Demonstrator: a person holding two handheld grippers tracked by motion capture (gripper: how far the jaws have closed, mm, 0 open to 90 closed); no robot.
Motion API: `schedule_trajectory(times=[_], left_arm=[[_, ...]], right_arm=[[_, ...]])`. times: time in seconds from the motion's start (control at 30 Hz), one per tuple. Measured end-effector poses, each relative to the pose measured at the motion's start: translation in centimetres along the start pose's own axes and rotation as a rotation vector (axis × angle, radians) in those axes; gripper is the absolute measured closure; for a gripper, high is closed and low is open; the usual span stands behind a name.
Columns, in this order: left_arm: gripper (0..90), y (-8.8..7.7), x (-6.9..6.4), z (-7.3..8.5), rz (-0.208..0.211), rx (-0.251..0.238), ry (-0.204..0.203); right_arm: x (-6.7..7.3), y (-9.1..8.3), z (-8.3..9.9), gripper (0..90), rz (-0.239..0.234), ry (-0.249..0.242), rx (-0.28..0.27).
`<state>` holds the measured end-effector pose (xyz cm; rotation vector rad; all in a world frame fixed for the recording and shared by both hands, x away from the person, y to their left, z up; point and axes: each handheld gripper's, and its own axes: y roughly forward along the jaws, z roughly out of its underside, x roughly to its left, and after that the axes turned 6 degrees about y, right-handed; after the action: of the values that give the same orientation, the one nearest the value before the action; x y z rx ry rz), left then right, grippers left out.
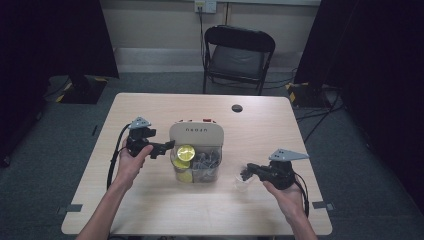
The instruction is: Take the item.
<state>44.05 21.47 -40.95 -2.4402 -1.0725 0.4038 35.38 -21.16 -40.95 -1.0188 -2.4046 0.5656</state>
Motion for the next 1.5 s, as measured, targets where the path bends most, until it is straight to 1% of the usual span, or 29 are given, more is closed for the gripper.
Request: schedule_trajectory(times=[0.1, 0.37, 0.47, 0.6, 0.73, 0.83, 0.93, 1.13, 1.33, 1.5], left_arm=[[5.1, 0.0, 0.1, 0.0, 0.008, -0.001, -0.006], [5.0, 0.1, 0.1, 0.0, 0.009, -0.002, -0.009], [5.0, 0.1, 0.1, 0.0, 0.009, -0.002, -0.008], [5.0, 0.1, 0.1, 0.0, 0.01, -0.002, -0.009], [5.0, 0.1, 0.1, 0.0, 0.011, 0.001, -0.012], [5.0, 0.1, 0.1, 0.0, 0.011, 0.001, -0.012], [5.0, 0.1, 0.1, 0.1, 0.013, 0.001, -0.013], [5.3, 0.0, 0.2, 0.1, 0.016, 0.006, -0.01], [6.1, 0.0, 0.1, 0.1, 0.019, -0.003, -0.019], [6.8, -0.1, 0.2, 0.0, 0.015, 0.0, -0.011]], right_arm=[[0.0, 0.1, 0.1, 90.0, -0.003, -0.001, 0.005], [0.0, 0.3, 0.2, 90.0, -0.004, -0.003, 0.01], [0.0, 0.3, 0.2, 88.1, -0.002, -0.007, 0.011], [0.0, 0.2, 0.1, 83.5, 0.0, -0.005, 0.005], [0.0, 0.2, 0.1, 76.1, 0.002, -0.001, -0.001], [0.0, 0.1, 0.1, 69.7, 0.015, 0.001, -0.008], [-0.1, 0.0, 0.1, 61.6, 0.018, 0.005, -0.018], [-0.2, -0.4, 0.0, 46.4, 0.046, 0.019, -0.039], [-0.6, -0.9, 0.1, 36.5, 0.08, 0.039, -0.055], [-1.0, -1.6, 0.7, 35.8, 0.097, 0.049, -0.06]])
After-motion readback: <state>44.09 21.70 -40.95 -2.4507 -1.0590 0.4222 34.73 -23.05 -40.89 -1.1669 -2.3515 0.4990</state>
